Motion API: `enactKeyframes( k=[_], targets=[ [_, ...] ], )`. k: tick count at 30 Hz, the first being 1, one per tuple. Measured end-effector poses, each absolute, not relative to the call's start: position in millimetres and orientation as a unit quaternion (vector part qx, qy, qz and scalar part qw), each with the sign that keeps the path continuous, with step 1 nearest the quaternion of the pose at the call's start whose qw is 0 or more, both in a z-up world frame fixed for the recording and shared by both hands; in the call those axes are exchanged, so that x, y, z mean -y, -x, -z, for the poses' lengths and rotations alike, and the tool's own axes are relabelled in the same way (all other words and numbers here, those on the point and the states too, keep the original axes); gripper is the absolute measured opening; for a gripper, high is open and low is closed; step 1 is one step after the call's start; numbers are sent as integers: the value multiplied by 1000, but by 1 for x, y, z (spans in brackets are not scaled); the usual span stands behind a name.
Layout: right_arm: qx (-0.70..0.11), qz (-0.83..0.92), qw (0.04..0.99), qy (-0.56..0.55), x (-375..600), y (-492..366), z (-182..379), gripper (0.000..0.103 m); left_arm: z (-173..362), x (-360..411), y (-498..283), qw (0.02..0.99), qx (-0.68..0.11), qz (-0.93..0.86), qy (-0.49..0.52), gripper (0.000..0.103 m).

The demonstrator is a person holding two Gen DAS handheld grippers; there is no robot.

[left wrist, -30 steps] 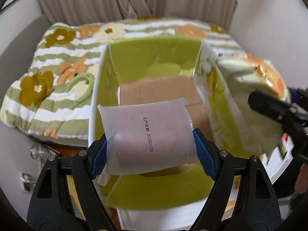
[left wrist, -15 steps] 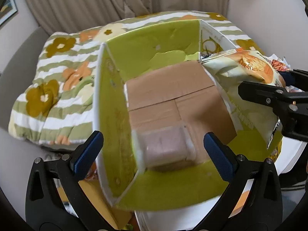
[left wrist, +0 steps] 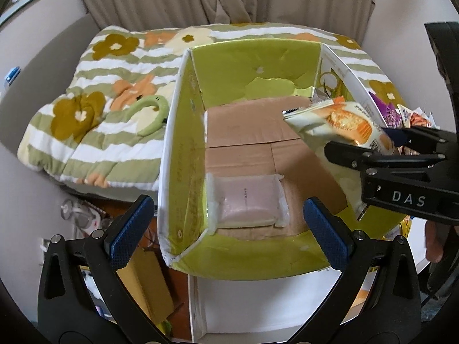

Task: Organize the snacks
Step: 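Lower the pink packet into the box with left tool while right tool drops the cake bag in, then grasp the gold bag with left tool while right tool grasps the Sponge bag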

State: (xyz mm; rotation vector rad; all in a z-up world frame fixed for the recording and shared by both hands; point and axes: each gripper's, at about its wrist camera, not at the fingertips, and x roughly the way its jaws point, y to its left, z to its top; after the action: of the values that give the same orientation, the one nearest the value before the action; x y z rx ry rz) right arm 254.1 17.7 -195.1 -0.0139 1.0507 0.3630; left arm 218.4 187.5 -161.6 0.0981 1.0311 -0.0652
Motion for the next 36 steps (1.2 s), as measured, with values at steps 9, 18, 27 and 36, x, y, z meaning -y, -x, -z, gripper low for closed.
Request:
enactKeyframes(
  k=[9, 18, 27, 36],
  targets=[
    [-485, -177, 856, -7, -16, -247, 197, 103, 157, -193, -210, 871, -490, 21, -42, 103],
    [-464, -170, 869, -6, -17, -232, 179, 103, 146, -202, -197, 877, -478, 32, -36, 103],
    [-442, -144, 885, -2, -18, -206, 148, 103, 125, -209, -183, 889, -452, 60, -30, 103],
    [-395, -107, 912, -2, -3, -172, 112, 103, 91, -192, -159, 912, -404, 63, -32, 103]
  ],
)
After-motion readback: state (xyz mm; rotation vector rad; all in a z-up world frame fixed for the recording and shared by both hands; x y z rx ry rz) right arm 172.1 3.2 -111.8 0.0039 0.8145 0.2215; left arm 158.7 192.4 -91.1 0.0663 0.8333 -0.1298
